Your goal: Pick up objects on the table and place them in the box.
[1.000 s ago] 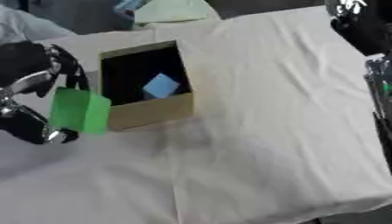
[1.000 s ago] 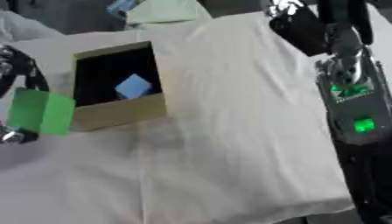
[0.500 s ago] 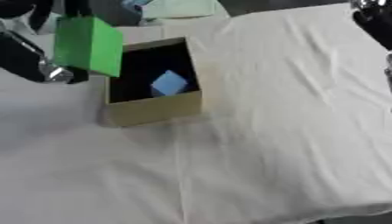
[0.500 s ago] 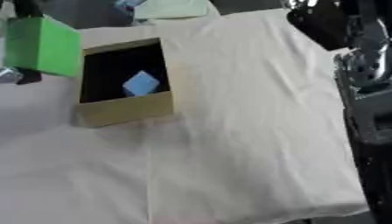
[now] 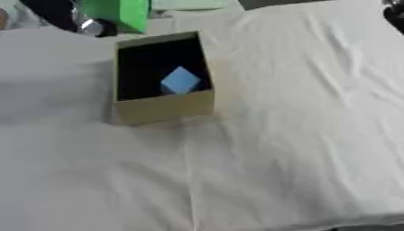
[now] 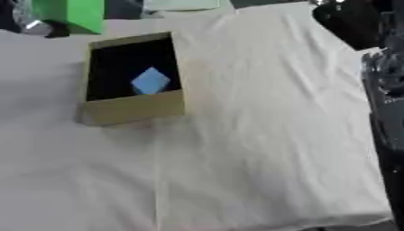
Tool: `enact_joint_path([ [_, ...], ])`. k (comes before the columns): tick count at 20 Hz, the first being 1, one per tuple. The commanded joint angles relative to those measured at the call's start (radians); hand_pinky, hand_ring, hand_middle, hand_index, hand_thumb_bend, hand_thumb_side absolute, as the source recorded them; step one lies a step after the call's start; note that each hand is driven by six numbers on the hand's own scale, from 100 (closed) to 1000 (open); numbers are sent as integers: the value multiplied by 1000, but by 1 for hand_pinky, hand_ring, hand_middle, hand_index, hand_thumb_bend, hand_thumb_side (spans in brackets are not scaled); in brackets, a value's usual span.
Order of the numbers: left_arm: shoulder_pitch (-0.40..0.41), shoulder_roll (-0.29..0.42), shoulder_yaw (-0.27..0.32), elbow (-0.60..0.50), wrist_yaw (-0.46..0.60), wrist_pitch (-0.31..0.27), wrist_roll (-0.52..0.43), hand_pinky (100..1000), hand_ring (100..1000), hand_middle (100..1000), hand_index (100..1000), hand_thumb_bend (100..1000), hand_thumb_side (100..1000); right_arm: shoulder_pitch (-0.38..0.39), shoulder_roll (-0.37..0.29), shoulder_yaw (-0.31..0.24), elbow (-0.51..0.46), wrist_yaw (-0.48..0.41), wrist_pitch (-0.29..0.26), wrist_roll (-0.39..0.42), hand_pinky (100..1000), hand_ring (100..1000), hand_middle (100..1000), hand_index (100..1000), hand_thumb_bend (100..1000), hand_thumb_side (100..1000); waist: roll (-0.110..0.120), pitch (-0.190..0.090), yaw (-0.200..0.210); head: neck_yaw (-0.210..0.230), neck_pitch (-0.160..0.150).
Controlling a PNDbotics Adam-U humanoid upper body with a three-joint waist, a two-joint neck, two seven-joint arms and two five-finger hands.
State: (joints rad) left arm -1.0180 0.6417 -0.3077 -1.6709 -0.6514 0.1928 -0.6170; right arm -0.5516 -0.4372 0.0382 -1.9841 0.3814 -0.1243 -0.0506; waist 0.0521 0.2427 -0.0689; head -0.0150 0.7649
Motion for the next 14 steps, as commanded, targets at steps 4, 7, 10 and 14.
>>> enact_joint_path([
  [4, -77, -76, 4, 171, -123, -58, 83, 100, 342, 391, 541, 189, 100, -32, -17, 2, -16, -11, -8, 6, 828, 727, 510, 820, 100, 724, -8, -8, -12, 25, 5],
  [7, -93, -109, 3, 258, -169, -85, 109, 100, 350, 424, 543, 207, 100, -34, -15, 1, -16, -12, -9, 6, 827, 726, 509, 820, 100, 725, -7, -5, -18, 26, 5],
  [10, -97, -126, 0, 320, -196, -108, 119, 100, 360, 432, 549, 238, 100, -34, -13, 2, -16, -13, -9, 6, 827, 726, 509, 820, 100, 725, -5, -2, -21, 24, 5],
  [14, -99, -141, -1, 370, -218, -131, 123, 100, 379, 446, 553, 268, 100, -34, -11, 2, -16, -14, -9, 5, 827, 726, 509, 821, 100, 725, -3, 0, -25, 23, 5],
])
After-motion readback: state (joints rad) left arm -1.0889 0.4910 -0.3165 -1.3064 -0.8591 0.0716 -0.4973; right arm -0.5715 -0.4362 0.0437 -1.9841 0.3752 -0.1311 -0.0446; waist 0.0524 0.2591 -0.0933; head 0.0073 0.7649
